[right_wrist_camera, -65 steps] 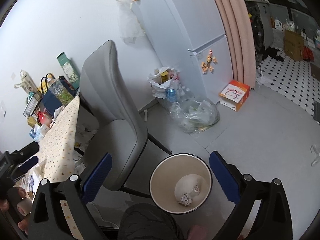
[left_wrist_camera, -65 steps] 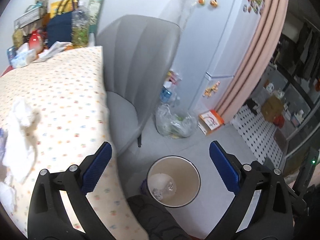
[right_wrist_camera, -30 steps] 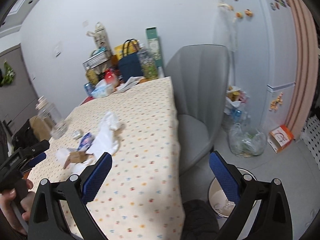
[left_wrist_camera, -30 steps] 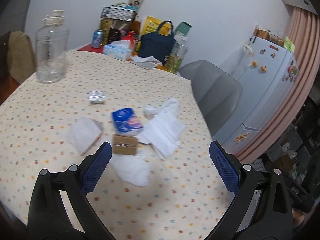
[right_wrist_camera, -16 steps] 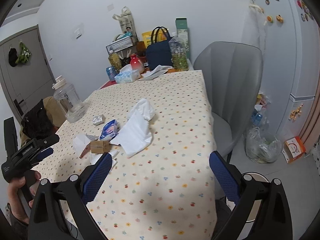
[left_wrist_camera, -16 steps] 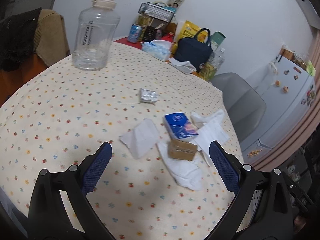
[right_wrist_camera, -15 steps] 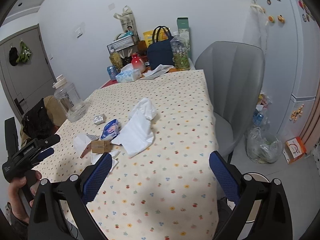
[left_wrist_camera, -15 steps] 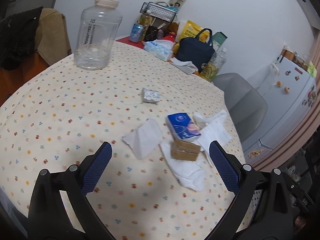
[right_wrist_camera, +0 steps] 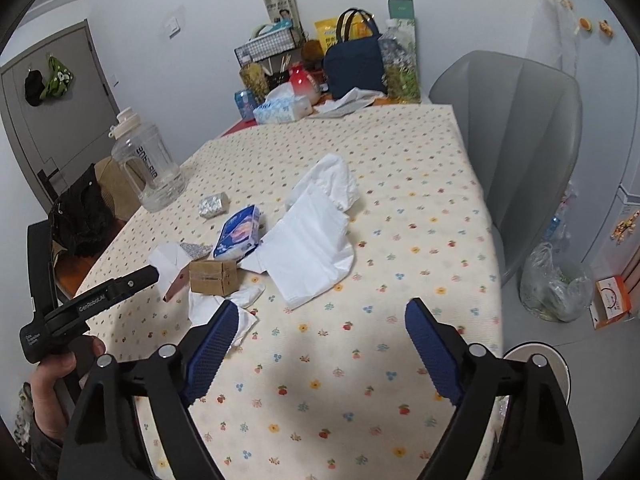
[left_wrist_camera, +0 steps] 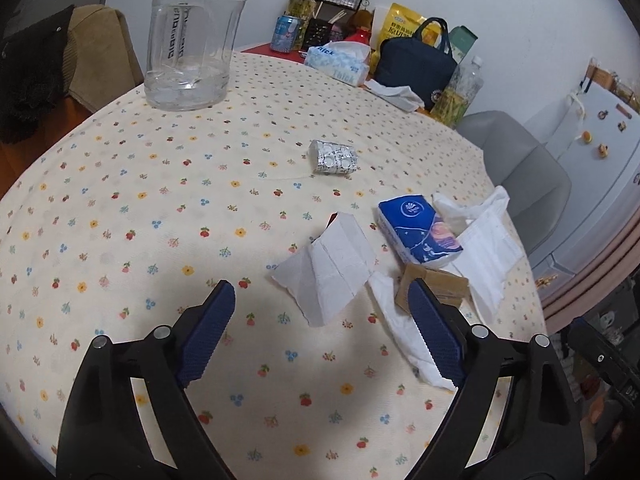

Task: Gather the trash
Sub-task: 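Move both tools back over the table toward the tissues, then grasp the white tissue with the left gripper while the right gripper grasps the white mask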

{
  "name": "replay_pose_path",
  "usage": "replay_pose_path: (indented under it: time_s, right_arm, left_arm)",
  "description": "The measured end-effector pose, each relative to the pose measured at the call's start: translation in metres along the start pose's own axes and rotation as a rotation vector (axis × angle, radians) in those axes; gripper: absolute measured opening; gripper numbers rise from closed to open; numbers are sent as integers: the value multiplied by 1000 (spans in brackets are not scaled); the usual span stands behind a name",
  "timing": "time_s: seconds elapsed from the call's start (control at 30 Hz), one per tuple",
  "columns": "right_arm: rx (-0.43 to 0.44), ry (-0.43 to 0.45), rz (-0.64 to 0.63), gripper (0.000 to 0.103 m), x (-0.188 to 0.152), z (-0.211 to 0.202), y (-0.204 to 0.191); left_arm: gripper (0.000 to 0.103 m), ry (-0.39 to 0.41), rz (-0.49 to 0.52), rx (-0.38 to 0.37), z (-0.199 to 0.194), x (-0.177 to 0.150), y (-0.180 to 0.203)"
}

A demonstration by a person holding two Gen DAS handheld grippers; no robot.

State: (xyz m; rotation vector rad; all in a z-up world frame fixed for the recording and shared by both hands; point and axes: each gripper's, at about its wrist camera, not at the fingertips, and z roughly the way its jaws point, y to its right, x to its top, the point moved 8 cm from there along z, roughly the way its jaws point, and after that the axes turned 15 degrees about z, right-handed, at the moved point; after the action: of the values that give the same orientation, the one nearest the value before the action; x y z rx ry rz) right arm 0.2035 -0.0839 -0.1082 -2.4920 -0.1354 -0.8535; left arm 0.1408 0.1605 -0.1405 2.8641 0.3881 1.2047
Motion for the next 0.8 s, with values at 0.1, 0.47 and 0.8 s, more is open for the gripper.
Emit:
replay_pose_path:
  time_s: [0.1, 0.47, 0.8]
  right_arm:
    - [-3, -27, -10, 81, 0, 15, -4]
    - [-37, -110, -27, 76, 0, 58, -9]
    - [-59, -146, -51, 31, -1, 87, -17]
  left_arm:
    - [87, -18, 50, 38, 7, 5, 4]
    - [80, -116, 223, 154, 32, 7, 13]
    - [34, -76, 202, 110, 12, 11, 6]
